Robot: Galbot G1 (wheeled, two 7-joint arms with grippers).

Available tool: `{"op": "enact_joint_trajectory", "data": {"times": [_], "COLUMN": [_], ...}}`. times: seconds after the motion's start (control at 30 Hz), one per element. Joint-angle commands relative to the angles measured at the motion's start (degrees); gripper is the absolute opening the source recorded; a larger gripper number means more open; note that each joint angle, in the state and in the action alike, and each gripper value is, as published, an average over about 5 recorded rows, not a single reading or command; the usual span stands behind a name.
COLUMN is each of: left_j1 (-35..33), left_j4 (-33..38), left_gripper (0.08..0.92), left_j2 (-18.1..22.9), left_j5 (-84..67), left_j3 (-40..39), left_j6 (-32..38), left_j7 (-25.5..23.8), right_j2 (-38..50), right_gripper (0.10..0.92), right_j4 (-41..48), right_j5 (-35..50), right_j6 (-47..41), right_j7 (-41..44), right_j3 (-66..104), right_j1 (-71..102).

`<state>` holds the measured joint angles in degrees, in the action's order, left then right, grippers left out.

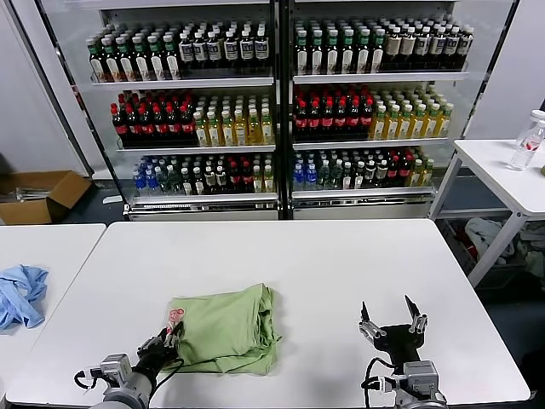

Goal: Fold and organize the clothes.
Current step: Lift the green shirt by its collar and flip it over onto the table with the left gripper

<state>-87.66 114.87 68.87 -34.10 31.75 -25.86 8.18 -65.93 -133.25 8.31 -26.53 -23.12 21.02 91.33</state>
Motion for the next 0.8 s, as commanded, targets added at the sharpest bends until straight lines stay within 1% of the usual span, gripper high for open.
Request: {"op": "enact_joint_trajectory", "data": {"times": [0.03, 0.13, 0.23, 0.37, 0.43, 0.5, 0.57, 0.6, 0.67, 0.73, 0.8], "left_j1": [0.18, -0.11, -0.75, -2.2, -3.25, -4.37, -4.84, -4.64, -3.76, -3.19, -3.3], "left_j4": [2.1, 6.26, 9.05, 7.13, 5.34, 4.52, 5.45, 6.44, 9.98, 15.12, 20.36], "left_gripper": [0.213, 0.14, 0.113, 0.113, 0.113, 0.113, 0.113, 0.113, 0.113, 0.113, 0.113], "left_j2": [-0.31, -1.51, -4.67, -11.09, -14.8, -18.25, -20.22, -20.34, -19.11, -15.99, -11.12], "left_j5": [-0.28, -1.43, -6.79, -14.92, -18.05, -19.64, -20.14, -20.0, -18.91, -16.23, -10.95], "left_j3": [1.92, 8.23, 20.13, 35.72, 40.88, 43.37, 42.89, 41.6, 36.01, 25.6, 12.35], "left_j6": [0.1, -2.14, -6.01, -7.34, -7.4, -7.44, -7.44, -7.44, -7.41, -7.37, -7.32], "left_j7": [-0.46, -0.63, -2.62, -8.32, -10.29, -10.7, -10.51, -10.12, -8.52, -6.31, -5.08], "right_j2": [0.06, 0.05, -0.02, -0.09, -0.01, 0.06, -0.02, -0.11, -0.42, -0.72, -0.91], "right_gripper": [0.823, 0.822, 0.823, 0.823, 0.822, 0.823, 0.823, 0.823, 0.823, 0.823, 0.822], "right_j4": [-0.15, -0.51, -0.8, -1.04, -1.15, -1.16, -0.83, -0.6, -0.12, 0.04, 0.05], "right_j5": [-0.03, -0.03, -0.07, -0.17, -0.19, -0.18, -0.24, -0.33, -0.73, -1.17, -1.5], "right_j6": [0.16, 0.21, 0.31, 0.36, 0.31, 0.26, 0.33, 0.41, 0.69, 0.91, 0.99], "right_j7": [0.01, 0.0, -0.01, -0.02, 0.0, 0.03, 0.07, 0.08, 0.14, 0.18, 0.22], "right_j3": [0.2, 0.58, 0.92, 1.03, 1.07, 1.08, 1.05, 1.01, 0.94, 0.97, 1.11], "right_j1": [0.13, 0.37, 0.74, 1.0, 1.0, 0.88, 0.67, 0.59, 0.64, 0.99, 1.33]}}
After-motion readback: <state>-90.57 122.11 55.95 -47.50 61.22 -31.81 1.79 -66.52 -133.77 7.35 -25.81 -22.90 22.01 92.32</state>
